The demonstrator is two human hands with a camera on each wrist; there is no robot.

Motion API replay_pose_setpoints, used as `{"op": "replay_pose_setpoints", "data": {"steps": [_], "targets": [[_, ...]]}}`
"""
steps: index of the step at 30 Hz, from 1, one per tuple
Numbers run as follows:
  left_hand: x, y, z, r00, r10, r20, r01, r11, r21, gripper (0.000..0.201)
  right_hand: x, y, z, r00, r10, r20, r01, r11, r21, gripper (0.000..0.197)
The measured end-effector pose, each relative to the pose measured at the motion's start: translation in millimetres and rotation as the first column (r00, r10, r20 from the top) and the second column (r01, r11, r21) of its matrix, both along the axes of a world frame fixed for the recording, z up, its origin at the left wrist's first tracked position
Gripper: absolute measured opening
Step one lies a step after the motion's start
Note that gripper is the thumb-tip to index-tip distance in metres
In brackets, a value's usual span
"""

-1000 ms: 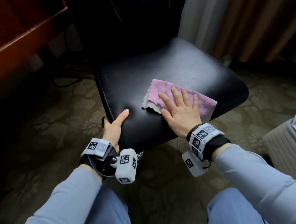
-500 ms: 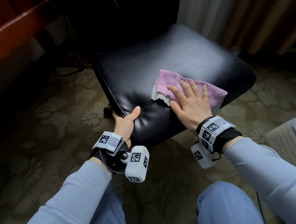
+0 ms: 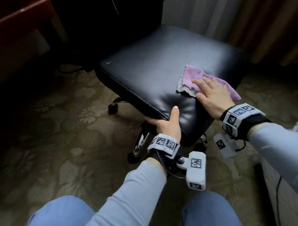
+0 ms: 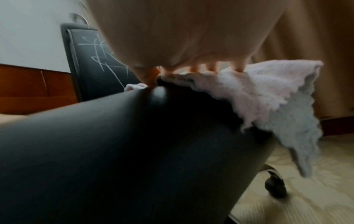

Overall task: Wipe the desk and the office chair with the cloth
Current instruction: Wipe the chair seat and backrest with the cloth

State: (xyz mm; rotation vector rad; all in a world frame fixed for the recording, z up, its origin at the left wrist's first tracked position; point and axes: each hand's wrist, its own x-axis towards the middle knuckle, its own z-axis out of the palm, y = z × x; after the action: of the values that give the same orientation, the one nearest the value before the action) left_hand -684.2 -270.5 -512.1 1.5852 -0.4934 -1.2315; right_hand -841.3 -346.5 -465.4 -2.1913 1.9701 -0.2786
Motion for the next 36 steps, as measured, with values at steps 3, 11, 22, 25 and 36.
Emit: {"op": "replay_pose_setpoints", "data": {"steps": [3, 11, 22, 25, 36], "targets": [[-24.0, 8.8, 16.5, 0.997, -0.08, 0.016, 0.079, 0.992, 0.094, 0.113, -10.1, -1.5, 6.1, 0.999, 0.021, 0.025, -0.022, 1.0, 0.017, 0.052], [34.6, -14.5, 10.8, 0.981, -0.072, -0.181, 0.085, 0.995, 0.06, 0.111, 55.2, 48.7, 5.6, 0.975, 0.222, -0.001, -0.221, 0.974, -0.044, 0.059], [121.8, -78.6, 31.5, 0.973, -0.231, -0.009, 0.23, 0.967, 0.111, 0.045, 73.6, 63.3, -15.9, 0.962, 0.102, -0.253, -0.148, 0.974, -0.169, 0.055], [97.4, -78.4, 26.4, 0.953, -0.282, -0.105, 0.293, 0.951, 0.103, 0.04, 41.3, 58.3, -14.1, 0.964, 0.103, -0.247, -0.141, 0.98, -0.14, 0.057], [65.2, -49.4, 26.0, 0.858, -0.366, -0.361, 0.401, 0.916, 0.026, 0.049, 48.1, 25.4, -9.0, 0.977, -0.044, -0.209, 0.015, 0.991, -0.135, 0.062]]}}
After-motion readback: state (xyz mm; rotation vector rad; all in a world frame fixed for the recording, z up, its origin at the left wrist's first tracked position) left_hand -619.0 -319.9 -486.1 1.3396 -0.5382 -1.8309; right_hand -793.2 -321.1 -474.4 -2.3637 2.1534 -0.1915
